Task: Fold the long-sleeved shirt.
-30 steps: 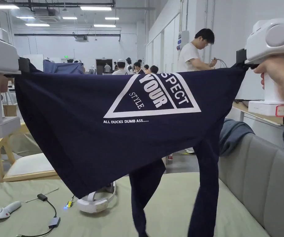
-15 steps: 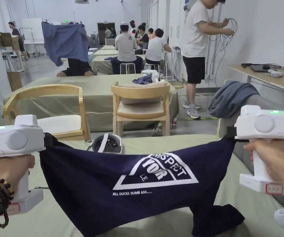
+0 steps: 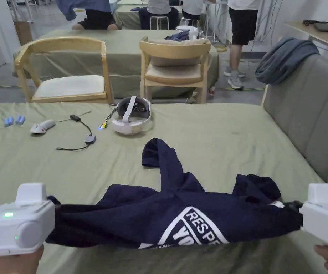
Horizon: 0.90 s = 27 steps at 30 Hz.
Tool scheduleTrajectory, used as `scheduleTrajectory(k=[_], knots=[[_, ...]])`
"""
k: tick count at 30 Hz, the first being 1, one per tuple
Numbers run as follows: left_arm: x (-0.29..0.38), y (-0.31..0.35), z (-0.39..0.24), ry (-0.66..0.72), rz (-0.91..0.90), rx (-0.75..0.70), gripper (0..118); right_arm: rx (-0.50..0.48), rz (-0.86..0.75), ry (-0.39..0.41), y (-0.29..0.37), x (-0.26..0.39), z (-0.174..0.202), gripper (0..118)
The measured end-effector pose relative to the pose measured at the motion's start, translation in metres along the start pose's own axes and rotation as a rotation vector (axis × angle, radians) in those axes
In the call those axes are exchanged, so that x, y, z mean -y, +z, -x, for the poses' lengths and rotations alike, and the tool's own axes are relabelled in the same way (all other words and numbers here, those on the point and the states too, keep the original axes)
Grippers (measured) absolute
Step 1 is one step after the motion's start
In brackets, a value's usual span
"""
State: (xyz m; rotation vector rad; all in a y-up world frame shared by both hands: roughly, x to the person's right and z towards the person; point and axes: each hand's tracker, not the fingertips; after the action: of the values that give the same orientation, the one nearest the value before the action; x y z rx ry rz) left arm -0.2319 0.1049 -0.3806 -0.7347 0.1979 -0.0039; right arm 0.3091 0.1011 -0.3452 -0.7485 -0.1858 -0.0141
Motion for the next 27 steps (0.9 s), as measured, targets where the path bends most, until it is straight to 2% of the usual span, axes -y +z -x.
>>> scheduleTrajectory(k=[5,7,8,9,10,11,12,14,15,16,17,18,19,20,21,22,23,24,25,26,27], knots=[[0.068,-0.028,0.02,0.088,0.2,0.025,9,-0.007,0.208,-0.017,-0.028,0.064,-0.013,8],[0.064,-0.032,0.024,0.077,0.195,0.042,17,0.007,0.216,-0.012,-0.029,0.061,-0.015,10],[0.059,-0.028,0.026,0.074,0.186,0.037,42,0.002,0.172,-0.034,-0.022,0.058,-0.015,31],[0.054,-0.025,0.029,0.069,0.161,0.034,77,-0.008,0.121,-0.055,-0.015,0.053,-0.015,61],[0.054,-0.014,0.026,0.063,0.122,0.041,104,-0.017,0.069,-0.091,-0.008,0.045,-0.015,95],[0.05,-0.01,0.028,0.067,0.093,0.05,108,0.002,0.051,-0.12,-0.004,0.039,-0.013,118],[0.043,-0.007,0.032,0.077,0.024,0.053,104,-0.01,0.039,-0.121,0.008,0.029,-0.01,117],[0.041,0.012,0.027,0.083,0.057,0.065,103,-0.086,0.083,-0.056,0.013,0.013,-0.001,117],[0.038,0.013,0.026,0.086,0.068,0.057,99,-0.115,0.112,-0.013,0.013,0.009,0.005,117],[0.038,0.013,0.026,0.087,0.07,0.048,85,-0.142,0.088,0.023,0.019,0.006,0.018,111],[0.037,0.01,0.027,0.084,0.067,0.047,35,-0.147,0.035,0.059,0.023,0.005,0.028,78],[0.034,0.005,0.028,0.082,0.072,0.044,7,-0.15,0.033,0.086,0.023,0.004,0.035,27],[0.035,0.0,0.027,0.088,0.08,0.011,6,-0.104,0.084,0.11,0.019,0.003,0.047,1],[0.034,-0.003,0.026,0.102,0.088,0.03,5,-0.011,0.092,0.089,0.018,0.008,0.046,1],[0.034,-0.005,0.026,0.1,0.086,0.036,8,-0.083,0.086,0.093,0.018,0.01,0.053,1],[0.032,-0.011,0.034,0.113,0.09,0.048,28,-0.126,0.091,0.11,0.02,0.012,0.059,1],[0.032,-0.015,0.035,0.114,0.089,0.046,78,-0.152,0.093,0.092,0.021,0.013,0.064,1],[0.031,-0.023,0.036,0.112,0.096,0.046,107,-0.165,0.094,0.071,0.023,0.014,0.074,1],[0.032,-0.03,0.036,0.105,0.134,0.036,108,-0.172,0.1,0.07,0.023,0.015,0.08,1],[0.036,-0.031,0.039,0.108,0.124,0.036,98,-0.173,0.106,0.076,0.024,0.016,0.085,1],[0.038,-0.042,0.039,0.109,0.102,0.033,95,-0.171,0.113,0.087,0.025,0.018,0.091,1]])
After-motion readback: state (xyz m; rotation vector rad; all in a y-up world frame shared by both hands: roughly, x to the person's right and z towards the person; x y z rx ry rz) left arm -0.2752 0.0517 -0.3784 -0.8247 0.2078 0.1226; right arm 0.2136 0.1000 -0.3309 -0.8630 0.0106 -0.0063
